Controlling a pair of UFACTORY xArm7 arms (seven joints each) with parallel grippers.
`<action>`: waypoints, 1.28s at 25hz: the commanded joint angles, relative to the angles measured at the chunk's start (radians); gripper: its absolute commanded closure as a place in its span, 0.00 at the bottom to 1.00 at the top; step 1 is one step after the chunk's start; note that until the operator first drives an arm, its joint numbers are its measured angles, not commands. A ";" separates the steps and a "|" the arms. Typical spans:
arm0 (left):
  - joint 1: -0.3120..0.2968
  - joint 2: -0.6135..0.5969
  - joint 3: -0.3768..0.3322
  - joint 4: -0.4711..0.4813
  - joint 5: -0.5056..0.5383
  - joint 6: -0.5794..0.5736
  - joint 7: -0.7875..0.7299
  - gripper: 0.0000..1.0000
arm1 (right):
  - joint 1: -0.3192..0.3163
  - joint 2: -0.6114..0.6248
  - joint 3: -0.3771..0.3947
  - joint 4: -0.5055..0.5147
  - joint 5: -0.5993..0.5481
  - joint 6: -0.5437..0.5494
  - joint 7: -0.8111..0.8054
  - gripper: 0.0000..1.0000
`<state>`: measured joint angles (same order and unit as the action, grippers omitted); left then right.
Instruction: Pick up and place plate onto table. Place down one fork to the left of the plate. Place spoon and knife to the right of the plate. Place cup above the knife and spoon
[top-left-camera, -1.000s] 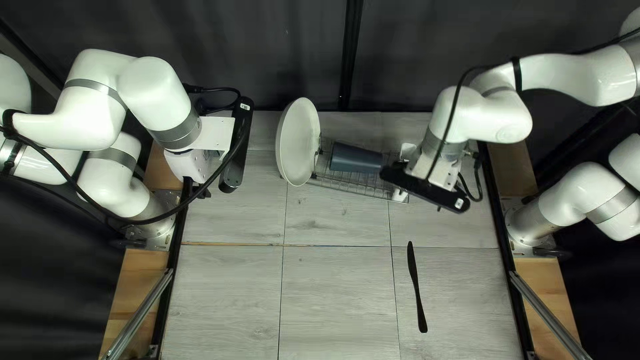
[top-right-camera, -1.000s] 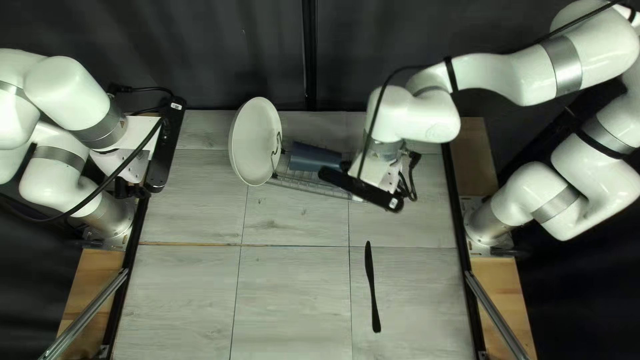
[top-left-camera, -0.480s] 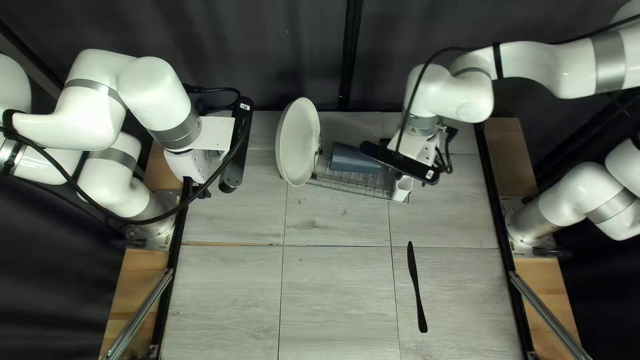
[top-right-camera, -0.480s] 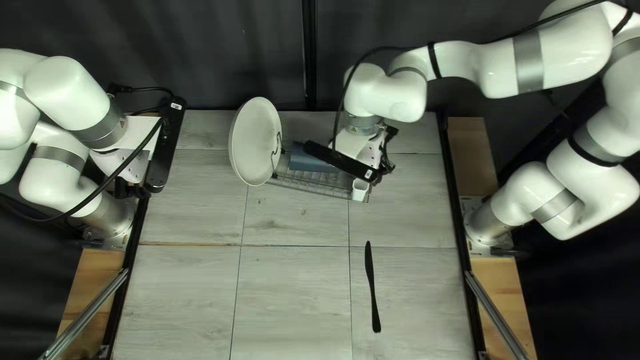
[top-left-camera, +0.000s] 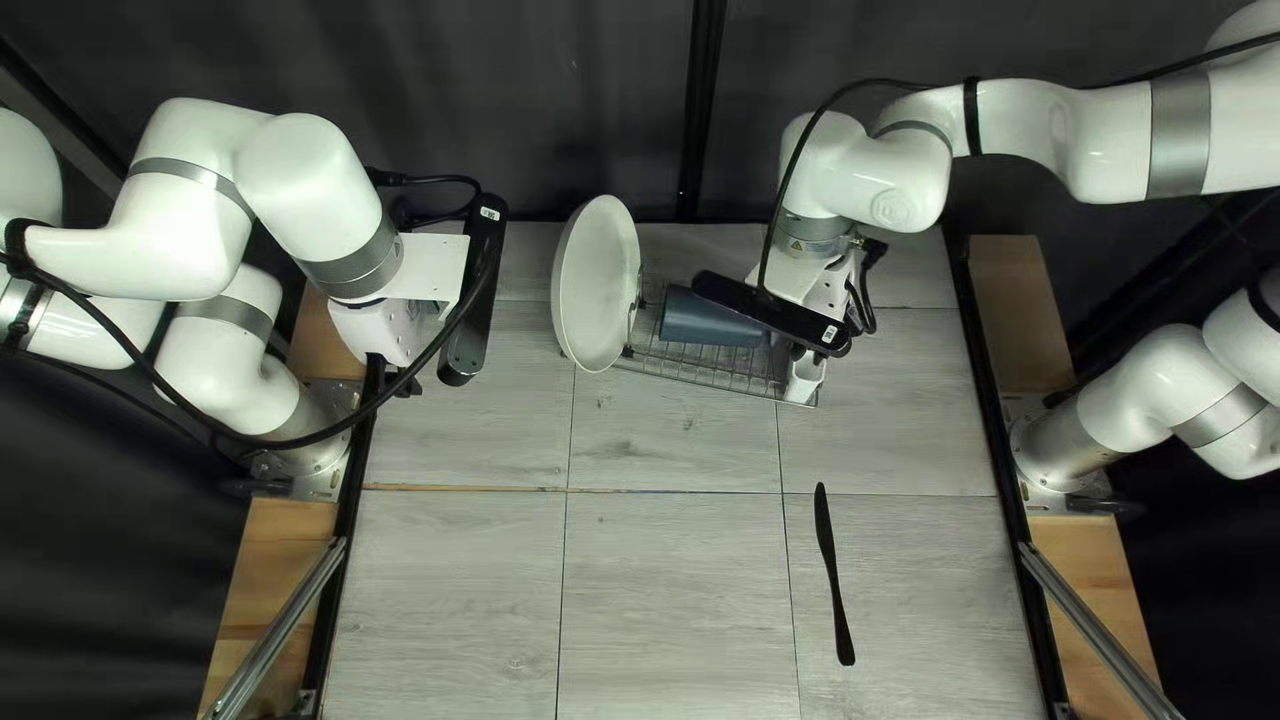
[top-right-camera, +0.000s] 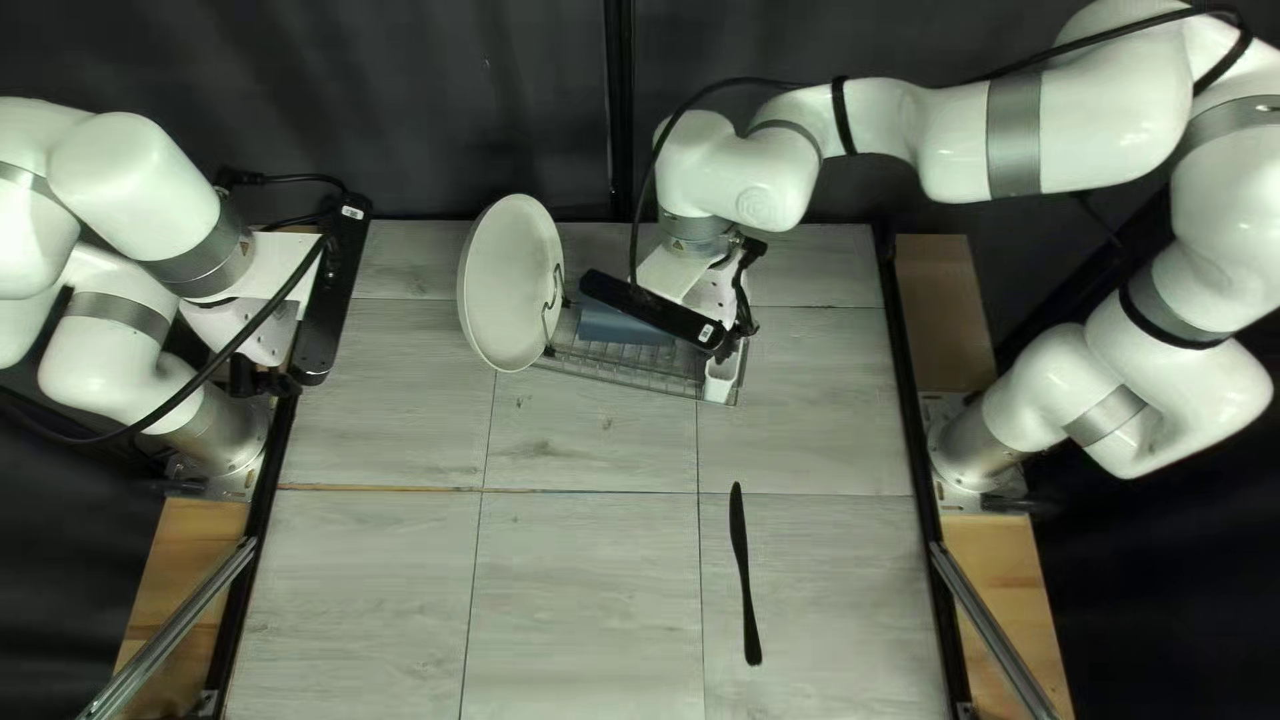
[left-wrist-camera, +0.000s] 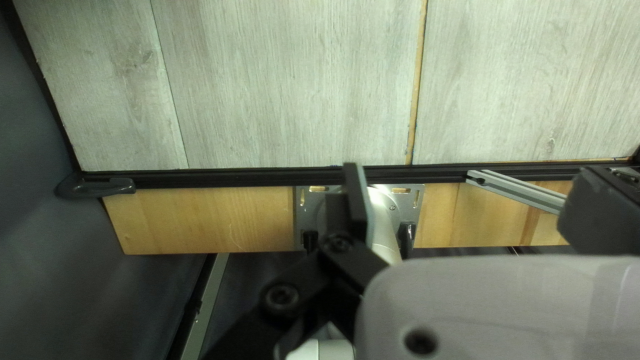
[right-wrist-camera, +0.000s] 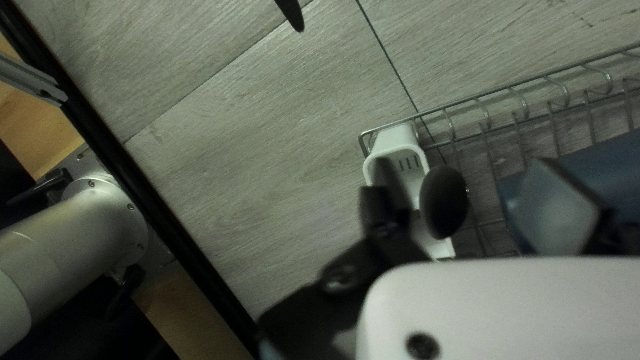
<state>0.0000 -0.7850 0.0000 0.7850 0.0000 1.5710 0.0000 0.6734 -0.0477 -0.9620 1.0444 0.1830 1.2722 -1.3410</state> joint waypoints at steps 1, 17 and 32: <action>0.000 0.000 0.000 0.000 0.000 0.000 0.000 0.00 | -0.002 0.003 -0.003 0.003 0.007 0.010 0.000 0.03; 0.000 0.000 0.000 0.000 0.000 0.000 0.000 0.00 | -0.006 -0.011 0.002 0.007 -0.034 0.026 0.028 0.00; 0.000 0.000 0.000 0.000 0.000 0.000 0.000 0.00 | 0.038 0.093 0.039 0.040 -0.141 0.064 0.175 0.00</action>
<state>0.0000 -0.7850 0.0000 0.7850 0.0000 1.5710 0.0000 0.7043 0.0472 -0.9275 1.1002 0.0577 1.3476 -1.1816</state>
